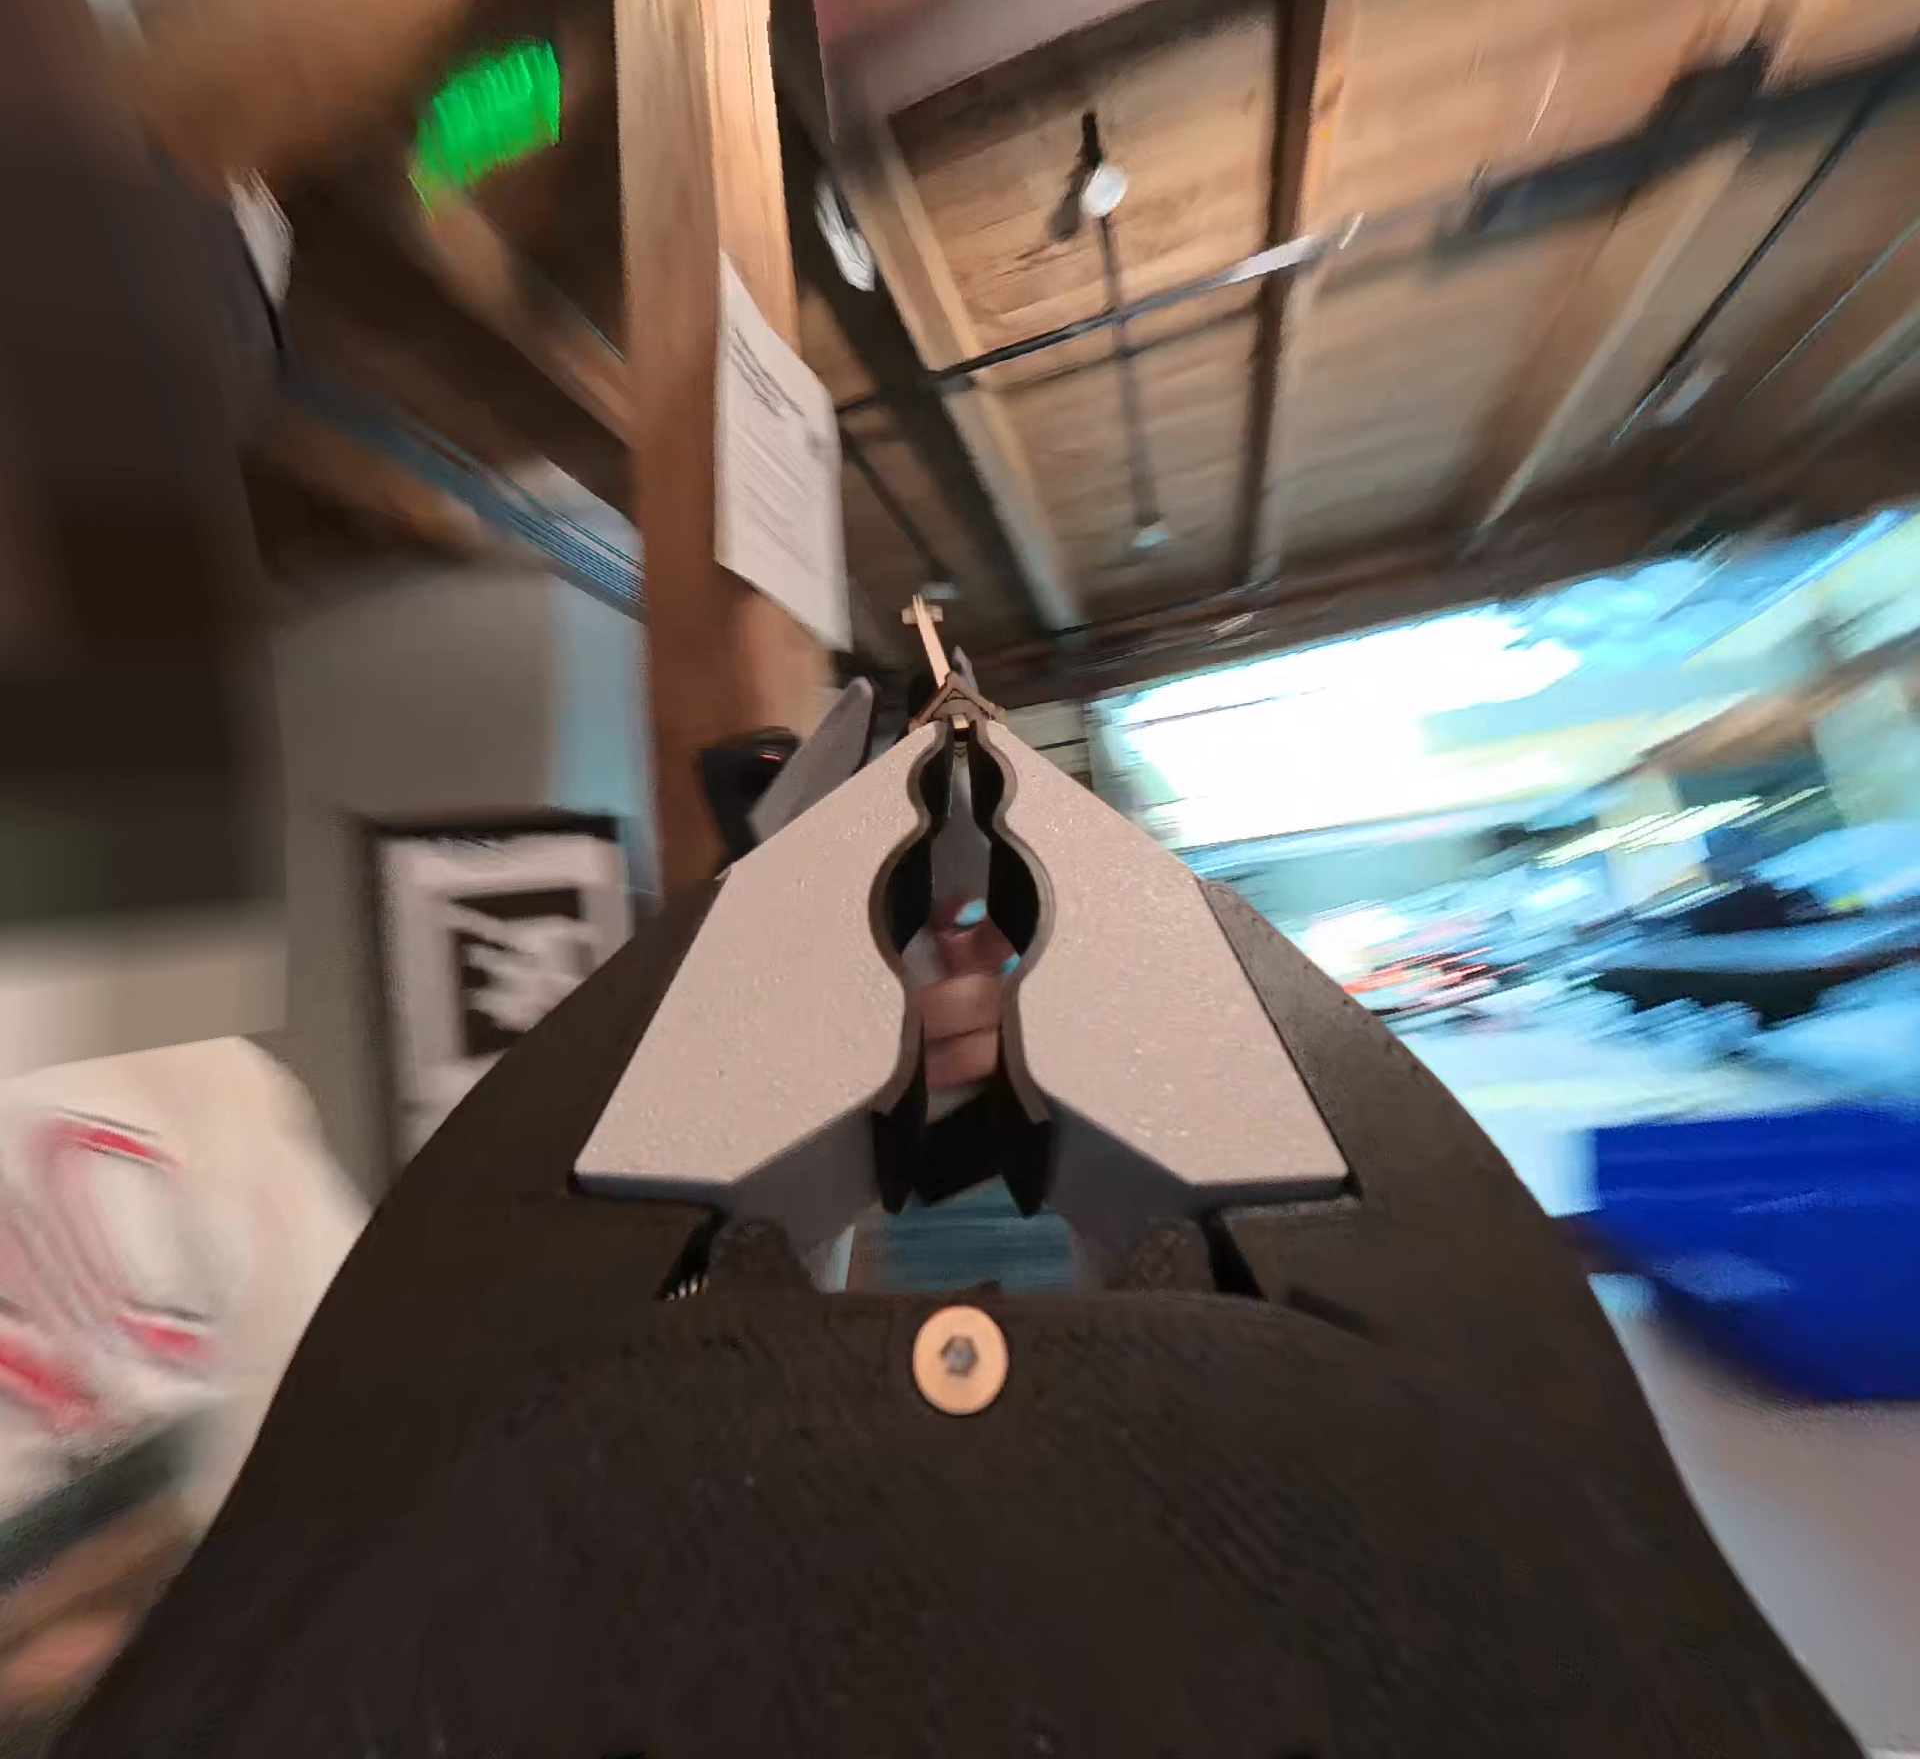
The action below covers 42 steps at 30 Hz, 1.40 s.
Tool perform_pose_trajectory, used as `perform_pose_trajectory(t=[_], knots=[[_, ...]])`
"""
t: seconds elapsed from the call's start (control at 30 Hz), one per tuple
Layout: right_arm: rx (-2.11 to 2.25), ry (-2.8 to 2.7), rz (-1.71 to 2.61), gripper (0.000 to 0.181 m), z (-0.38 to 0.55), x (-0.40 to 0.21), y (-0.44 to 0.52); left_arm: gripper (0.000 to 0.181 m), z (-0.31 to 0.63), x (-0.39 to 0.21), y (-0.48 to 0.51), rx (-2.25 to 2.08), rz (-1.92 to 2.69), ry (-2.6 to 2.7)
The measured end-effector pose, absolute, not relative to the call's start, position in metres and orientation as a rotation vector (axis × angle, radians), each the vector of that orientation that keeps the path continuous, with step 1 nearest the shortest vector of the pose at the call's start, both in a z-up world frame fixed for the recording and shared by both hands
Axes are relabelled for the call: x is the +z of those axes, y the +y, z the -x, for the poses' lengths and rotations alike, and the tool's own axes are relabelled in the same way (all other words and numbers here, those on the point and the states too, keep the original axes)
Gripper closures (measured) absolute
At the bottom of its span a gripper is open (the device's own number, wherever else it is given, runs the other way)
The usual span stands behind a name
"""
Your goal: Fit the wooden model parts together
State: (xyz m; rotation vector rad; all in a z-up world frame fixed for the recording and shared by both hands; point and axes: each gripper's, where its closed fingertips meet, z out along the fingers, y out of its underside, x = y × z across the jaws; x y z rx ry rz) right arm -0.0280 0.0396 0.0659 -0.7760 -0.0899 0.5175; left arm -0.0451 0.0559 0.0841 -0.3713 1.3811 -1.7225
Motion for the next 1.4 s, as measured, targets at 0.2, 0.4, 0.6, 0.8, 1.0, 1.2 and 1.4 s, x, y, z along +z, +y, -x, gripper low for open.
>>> perform_pose_trajectory(t=[0.2,0.4,0.6,0.8,1.0,1.2,1.4], knots=[[-0.033,-0.304,0.842,0.181,0.038,0.061,0.03,0.163,0.037,0.074,0.046,-1.864,0.309,1.38],[-0.335,-0.373,0.848,0.181,0.039,0.051,0.025,0.172,0.036,0.062,0.041,-1.96,0.242,1.4],[-0.622,-0.401,0.929,0.181,0.03,0.037,0.024,0.167,0.028,0.049,0.038,-2.066,0.21,1.445],[-0.886,-0.412,0.991,0.181,0.023,0.023,0.021,0.169,0.016,0.039,0.034,-2.168,0.186,1.486],[-1.098,-0.363,1.031,0.181,0.011,0.015,0.011,0.169,-0.003,0.036,0.024,-2.198,0.19,1.562],[-1.169,-0.344,1.086,0.181,0.002,0.005,0.002,0.168,-0.016,0.026,0.012,-2.247,0.181,1.627],[-1.218,-0.323,1.116,0.181,-0.011,-0.007,-0.004,0.176,-0.019,0.02,0.006,-2.339,0.161,1.674]])
